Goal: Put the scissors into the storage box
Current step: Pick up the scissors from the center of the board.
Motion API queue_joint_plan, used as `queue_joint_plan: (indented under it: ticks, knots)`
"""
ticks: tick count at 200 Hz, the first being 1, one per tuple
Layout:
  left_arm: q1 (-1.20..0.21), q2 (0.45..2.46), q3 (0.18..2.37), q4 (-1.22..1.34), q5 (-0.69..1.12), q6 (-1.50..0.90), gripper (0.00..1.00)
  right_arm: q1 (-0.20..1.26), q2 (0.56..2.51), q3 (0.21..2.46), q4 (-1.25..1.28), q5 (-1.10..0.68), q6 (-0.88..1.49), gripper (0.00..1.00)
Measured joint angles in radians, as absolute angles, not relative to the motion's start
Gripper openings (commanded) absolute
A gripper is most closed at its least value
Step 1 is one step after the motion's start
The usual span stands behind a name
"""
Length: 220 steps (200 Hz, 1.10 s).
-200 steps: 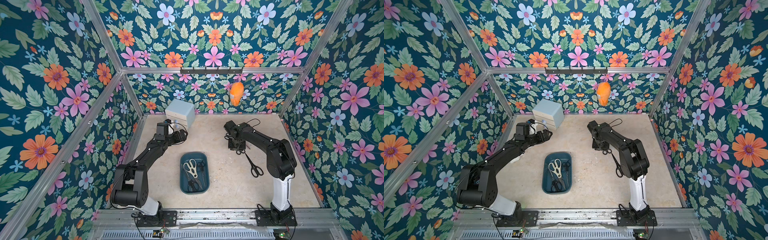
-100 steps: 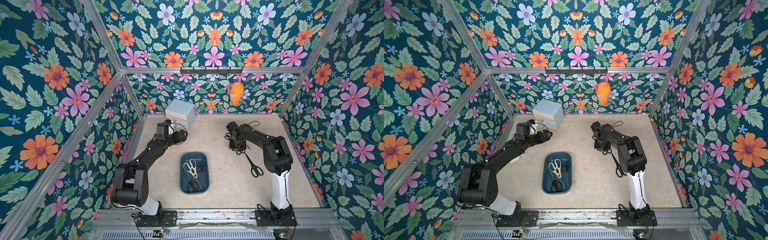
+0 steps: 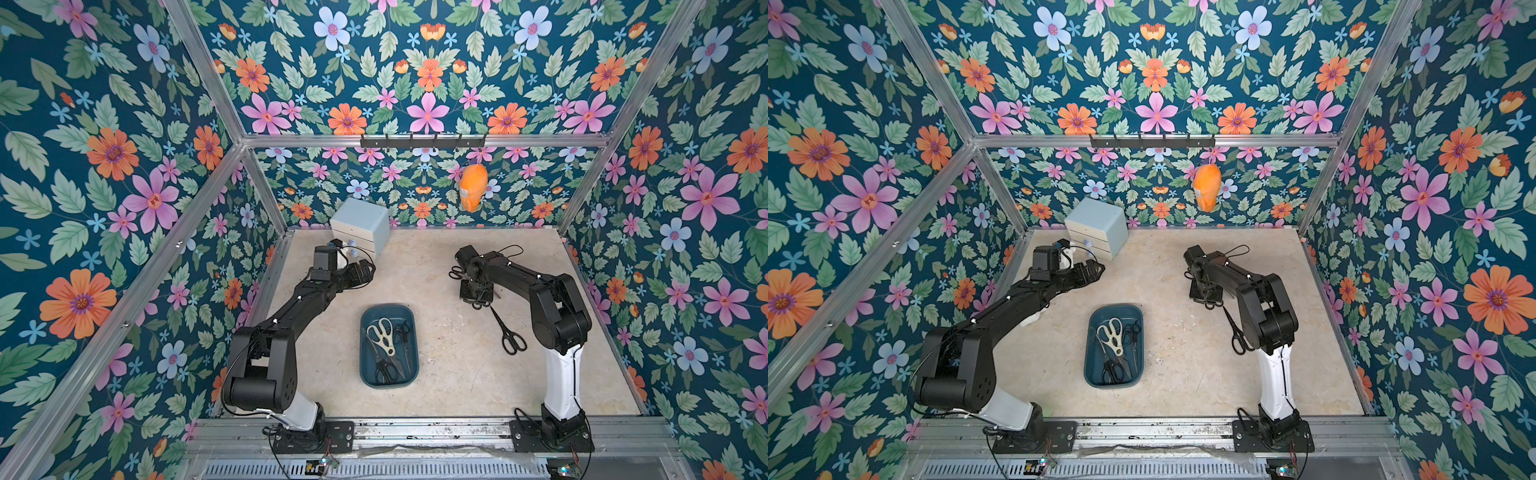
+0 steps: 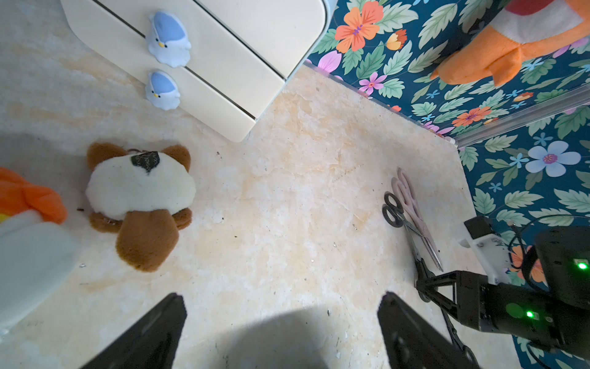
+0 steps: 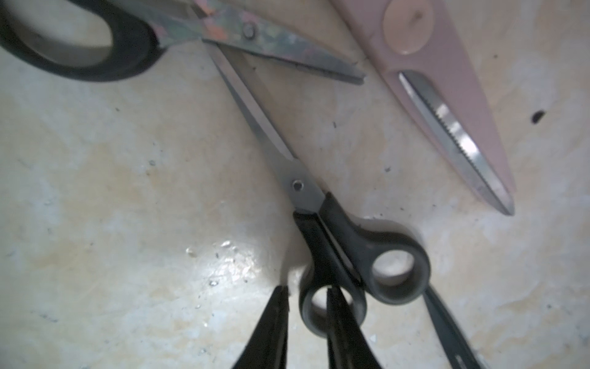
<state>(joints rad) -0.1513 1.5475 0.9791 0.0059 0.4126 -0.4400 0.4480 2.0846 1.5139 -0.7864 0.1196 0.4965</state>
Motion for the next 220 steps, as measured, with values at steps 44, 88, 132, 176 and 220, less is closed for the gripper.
queue_joint_plan:
  ticks: [44,88,132,176,220]
  knots:
    - [-0.151,1.547,0.981,0.006,0.413,-0.439,0.99,0.446,2.053,1.460,-0.739,0.107,0.527,0.26]
    - [-0.151,1.543,0.982,0.005,0.413,-0.439,0.99,0.447,2.064,1.460,-0.728,0.102,0.530,0.18]
    - [-0.151,1.538,0.982,0.005,0.408,-0.439,0.99,0.449,2.070,1.448,-0.711,0.094,0.530,0.04]
    - [-0.151,1.538,0.982,0.005,0.397,-0.439,0.99,0.451,2.037,1.417,-0.686,0.089,0.551,0.00]
    - [-0.151,1.540,0.982,0.005,0.394,-0.439,0.99,0.512,1.939,1.348,-0.775,0.055,0.590,0.00]
